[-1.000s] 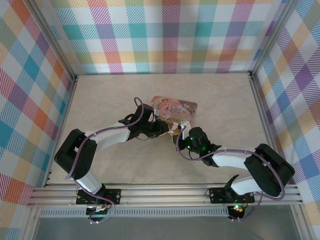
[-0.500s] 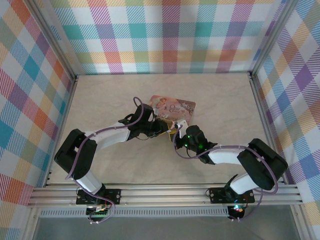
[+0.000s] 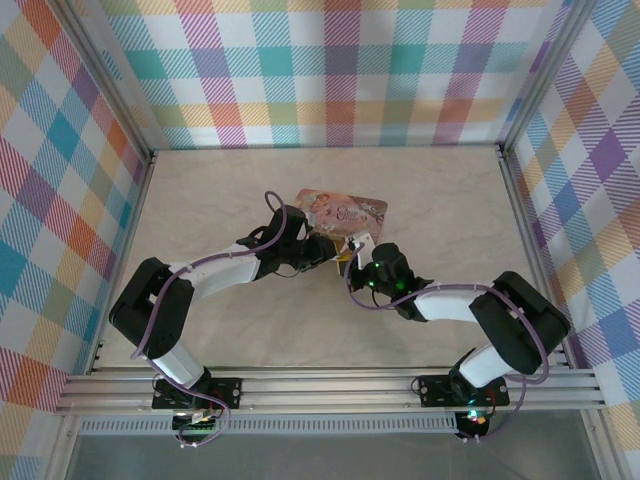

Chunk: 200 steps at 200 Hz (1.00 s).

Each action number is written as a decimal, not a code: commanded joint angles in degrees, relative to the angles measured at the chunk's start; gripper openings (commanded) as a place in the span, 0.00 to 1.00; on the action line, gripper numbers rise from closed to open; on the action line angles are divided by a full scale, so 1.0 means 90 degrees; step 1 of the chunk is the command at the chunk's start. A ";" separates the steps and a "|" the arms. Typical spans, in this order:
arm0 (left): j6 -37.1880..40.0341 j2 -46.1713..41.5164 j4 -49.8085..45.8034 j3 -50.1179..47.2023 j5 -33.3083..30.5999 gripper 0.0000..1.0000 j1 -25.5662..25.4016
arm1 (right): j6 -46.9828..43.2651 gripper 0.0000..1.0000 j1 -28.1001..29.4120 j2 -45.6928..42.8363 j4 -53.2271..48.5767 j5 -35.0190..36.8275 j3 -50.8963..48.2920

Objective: Unlock the padlock with the key

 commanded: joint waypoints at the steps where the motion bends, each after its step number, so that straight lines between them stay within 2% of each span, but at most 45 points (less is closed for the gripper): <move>1: -0.0124 0.0171 0.0074 0.0074 0.0915 0.10 -0.0204 | 0.0145 0.01 -0.0048 0.0089 0.0651 0.0015 0.0143; 66: -0.0241 0.0580 0.0495 -0.0149 0.0825 0.10 -0.0204 | 0.0368 0.01 -0.0051 0.0302 0.0709 0.0085 -0.0246; 99: -0.0269 0.0704 0.0653 -0.0263 0.0805 0.14 -0.0212 | 0.0394 0.01 -0.0052 0.0478 0.0714 0.0085 -0.0334; 154: -0.0001 0.0407 0.0237 -0.0215 0.0539 0.28 -0.0184 | 0.0522 0.01 -0.0050 0.0644 0.0641 0.0069 -0.0500; 200: 0.0033 0.0005 0.0176 -0.0394 0.0386 0.51 -0.0116 | 0.0628 0.01 -0.0041 0.0717 0.0626 0.0041 -0.0498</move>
